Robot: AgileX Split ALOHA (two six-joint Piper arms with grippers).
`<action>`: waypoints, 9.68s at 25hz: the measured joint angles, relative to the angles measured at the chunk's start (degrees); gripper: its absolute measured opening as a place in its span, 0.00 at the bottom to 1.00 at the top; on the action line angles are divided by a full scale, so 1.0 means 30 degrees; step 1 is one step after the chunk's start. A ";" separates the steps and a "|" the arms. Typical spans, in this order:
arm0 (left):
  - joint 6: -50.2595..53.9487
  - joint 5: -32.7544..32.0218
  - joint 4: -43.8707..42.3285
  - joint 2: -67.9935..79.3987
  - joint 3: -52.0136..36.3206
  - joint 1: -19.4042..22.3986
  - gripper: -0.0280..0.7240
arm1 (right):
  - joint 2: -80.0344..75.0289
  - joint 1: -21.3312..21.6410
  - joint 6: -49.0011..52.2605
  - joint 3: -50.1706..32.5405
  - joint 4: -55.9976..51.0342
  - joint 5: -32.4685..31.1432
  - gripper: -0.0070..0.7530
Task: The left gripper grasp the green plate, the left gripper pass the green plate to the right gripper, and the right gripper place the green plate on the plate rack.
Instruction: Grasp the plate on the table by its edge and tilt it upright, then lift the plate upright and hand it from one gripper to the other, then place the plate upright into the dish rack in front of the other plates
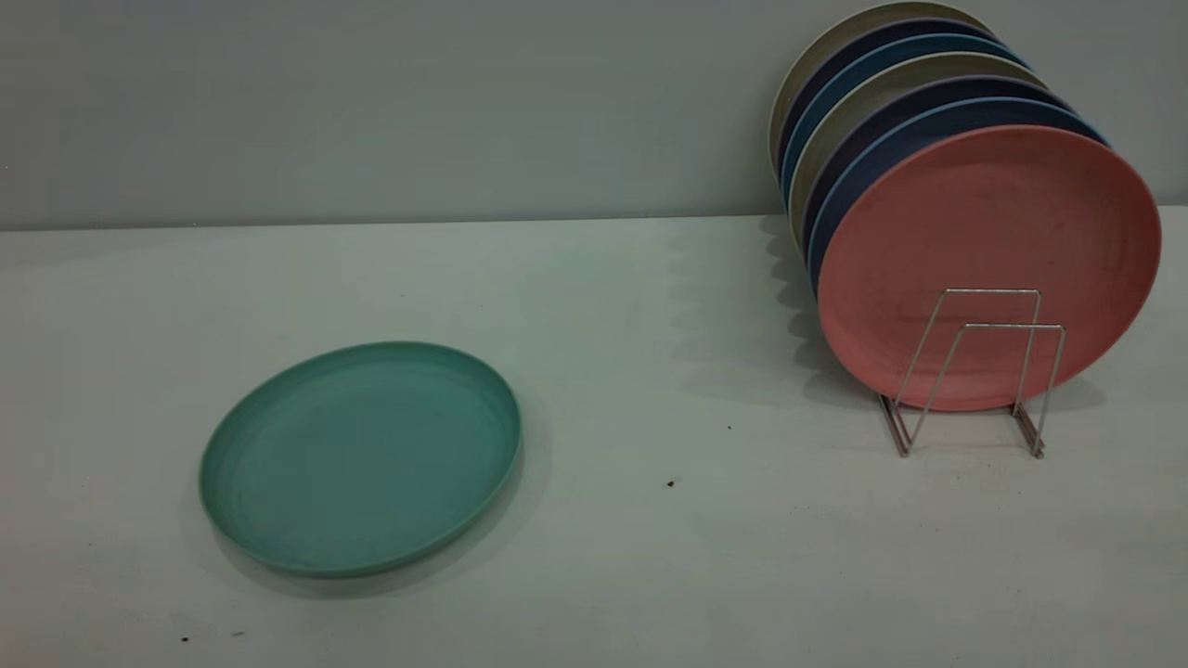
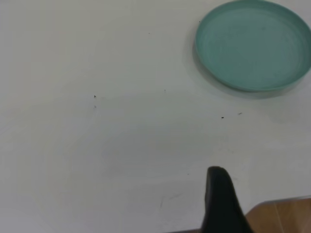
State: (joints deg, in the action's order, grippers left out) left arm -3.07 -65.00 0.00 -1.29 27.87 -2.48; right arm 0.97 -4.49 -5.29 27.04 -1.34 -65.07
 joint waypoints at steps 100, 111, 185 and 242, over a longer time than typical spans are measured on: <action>-2.3700 1.5757 3.1544 4.0510 0.4574 0.3069 0.68 | -1.3796 0.0000 -0.8669 0.1902 -0.7631 0.8118 0.49; -2.6795 1.4978 3.3758 4.2100 0.4997 0.3069 0.58 | -1.3796 0.0000 -0.8715 0.1902 -0.7631 0.8081 0.49; -2.8983 1.0330 3.3210 3.7642 0.7666 -0.4598 0.06 | -3.3429 0.0000 -3.0838 0.2241 -3.3358 0.6899 0.22; -0.6203 0.8923 0.4695 3.7642 1.0322 -0.1734 0.79 | -2.8736 0.0136 -2.7151 0.7295 -1.1445 0.9907 0.09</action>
State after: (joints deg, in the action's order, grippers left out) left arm -21.68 -38.23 14.08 111.64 58.84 -7.68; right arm -85.24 -4.08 -86.75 48.92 -35.68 -35.35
